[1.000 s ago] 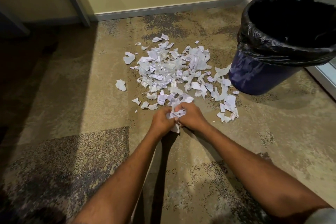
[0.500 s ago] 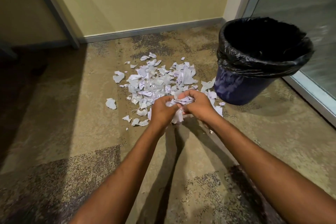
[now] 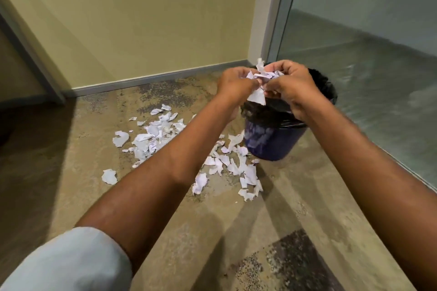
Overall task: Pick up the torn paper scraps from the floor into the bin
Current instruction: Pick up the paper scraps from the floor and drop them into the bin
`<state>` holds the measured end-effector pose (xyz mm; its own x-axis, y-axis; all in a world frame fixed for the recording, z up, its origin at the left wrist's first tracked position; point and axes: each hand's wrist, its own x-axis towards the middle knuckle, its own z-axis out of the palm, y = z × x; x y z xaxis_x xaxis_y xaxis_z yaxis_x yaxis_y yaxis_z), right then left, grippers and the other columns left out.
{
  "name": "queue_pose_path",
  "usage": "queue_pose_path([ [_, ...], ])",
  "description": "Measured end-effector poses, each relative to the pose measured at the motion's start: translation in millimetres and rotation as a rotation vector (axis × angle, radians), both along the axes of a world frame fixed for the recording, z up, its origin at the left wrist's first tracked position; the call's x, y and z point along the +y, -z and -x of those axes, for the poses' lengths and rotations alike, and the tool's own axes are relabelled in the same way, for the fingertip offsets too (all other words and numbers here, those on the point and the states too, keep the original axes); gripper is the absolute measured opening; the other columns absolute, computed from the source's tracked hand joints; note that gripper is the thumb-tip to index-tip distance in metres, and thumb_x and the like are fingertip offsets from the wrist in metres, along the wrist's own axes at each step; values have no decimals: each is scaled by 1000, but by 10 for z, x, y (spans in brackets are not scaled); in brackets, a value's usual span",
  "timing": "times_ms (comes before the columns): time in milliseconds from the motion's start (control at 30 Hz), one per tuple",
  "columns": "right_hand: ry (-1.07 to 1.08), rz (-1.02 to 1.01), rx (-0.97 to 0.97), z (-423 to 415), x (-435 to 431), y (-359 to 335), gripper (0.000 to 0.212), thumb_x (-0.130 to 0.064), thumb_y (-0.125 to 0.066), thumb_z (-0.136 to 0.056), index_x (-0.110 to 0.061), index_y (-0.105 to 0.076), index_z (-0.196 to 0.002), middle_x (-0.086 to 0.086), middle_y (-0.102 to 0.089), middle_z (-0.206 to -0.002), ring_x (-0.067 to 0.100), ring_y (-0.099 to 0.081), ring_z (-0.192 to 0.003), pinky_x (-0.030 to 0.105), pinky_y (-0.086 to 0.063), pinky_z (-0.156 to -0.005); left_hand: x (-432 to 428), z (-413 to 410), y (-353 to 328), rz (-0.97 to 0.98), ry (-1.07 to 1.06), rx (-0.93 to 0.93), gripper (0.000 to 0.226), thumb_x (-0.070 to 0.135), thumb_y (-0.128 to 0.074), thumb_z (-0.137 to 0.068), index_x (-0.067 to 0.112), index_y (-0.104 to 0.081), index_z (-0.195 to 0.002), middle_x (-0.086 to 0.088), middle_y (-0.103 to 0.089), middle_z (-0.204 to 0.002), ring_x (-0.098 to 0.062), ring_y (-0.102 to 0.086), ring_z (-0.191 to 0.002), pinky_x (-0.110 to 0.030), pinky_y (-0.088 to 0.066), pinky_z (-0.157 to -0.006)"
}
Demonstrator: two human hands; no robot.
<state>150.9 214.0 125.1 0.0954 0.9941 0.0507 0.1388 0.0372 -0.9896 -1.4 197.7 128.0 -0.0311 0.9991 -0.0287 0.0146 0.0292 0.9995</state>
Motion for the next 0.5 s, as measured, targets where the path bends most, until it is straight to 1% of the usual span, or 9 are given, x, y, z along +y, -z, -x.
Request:
queue_pose_path([
  [67, 38, 15, 45, -153, 73, -95, 37, 19, -65, -79, -14, -71, -97, 10, -76, -94, 21, -71, -77, 30, -61, -65, 106, -192, -105, 39, 47, -48, 17, 1, -80, -89, 7, -75, -104, -14, -78, -103, -21, -68, -82, -31, -56, -71],
  [100, 62, 28, 66, -228, 106, -124, 37, 20, -63, -80, -13, -69, -95, 10, -74, -90, 20, -69, -74, 29, -61, -63, 169, -286, -122, 55, 60, -70, 16, -1, -79, -89, 7, -75, -102, -17, -77, -103, -23, -67, -81, -30, -55, -69],
  [200, 130, 84, 135, -430, 248, -121, 38, 23, -59, -82, -13, -65, -92, 13, -70, -90, 21, -66, -70, 28, -61, -58, 367, -523, -109, 95, 68, -144, 18, -7, -71, -93, 11, -69, -96, -19, -74, -105, -26, -69, -86, -32, -59, -69],
  [233, 155, 102, 143, -480, 300, -100, 38, 23, -57, -82, -12, -65, -92, 14, -69, -89, 21, -65, -67, 27, -60, -56, 425, -585, -105, 107, 66, -160, 18, -8, -68, -95, 9, -69, -100, -19, -73, -108, -27, -70, -90, -34, -61, -71],
  [300, 192, 132, 128, -543, 401, -40, 38, 23, -56, -82, -13, -64, -90, 13, -67, -87, 21, -63, -64, 26, -60, -52, 526, -653, -95, 144, 67, -161, 24, -7, -66, -97, 4, -68, -118, -19, -74, -117, -28, -72, -95, -38, -63, -75],
  [367, 220, 151, 110, -567, 481, 28, 37, 21, -56, -85, -15, -63, -91, 12, -67, -88, 21, -63, -66, 27, -60, -52, 555, -662, -100, 188, 124, -151, 32, 0, -66, -100, 4, -64, -132, -18, -72, -113, -29, -71, -91, -45, -65, -82],
  [400, 230, 154, 106, -576, 511, 60, 36, 19, -56, -87, -16, -62, -92, 12, -66, -90, 22, -64, -67, 28, -61, -53, 545, -655, -109, 202, 182, -140, 30, 7, -66, -101, 6, -63, -131, -16, -71, -108, -29, -70, -87, -47, -65, -84],
  [433, 237, 157, 97, -580, 527, 86, 36, 18, -57, -89, -17, -63, -96, 11, -66, -92, 22, -64, -68, 29, -60, -54, 510, -645, -130, 213, 243, -125, 27, 16, -66, -103, 9, -62, -129, -14, -69, -103, -28, -69, -84, -45, -63, -81],
  [500, 242, 157, 36, -603, 564, 137, 42, 17, -63, -88, -20, -65, -108, 9, -66, -97, 22, -64, -68, 31, -60, -56, 463, -620, -151, 237, 319, -137, 29, 32, -64, -105, 13, -60, -126, -9, -65, -96, -23, -67, -80, -34, -59, -69],
])
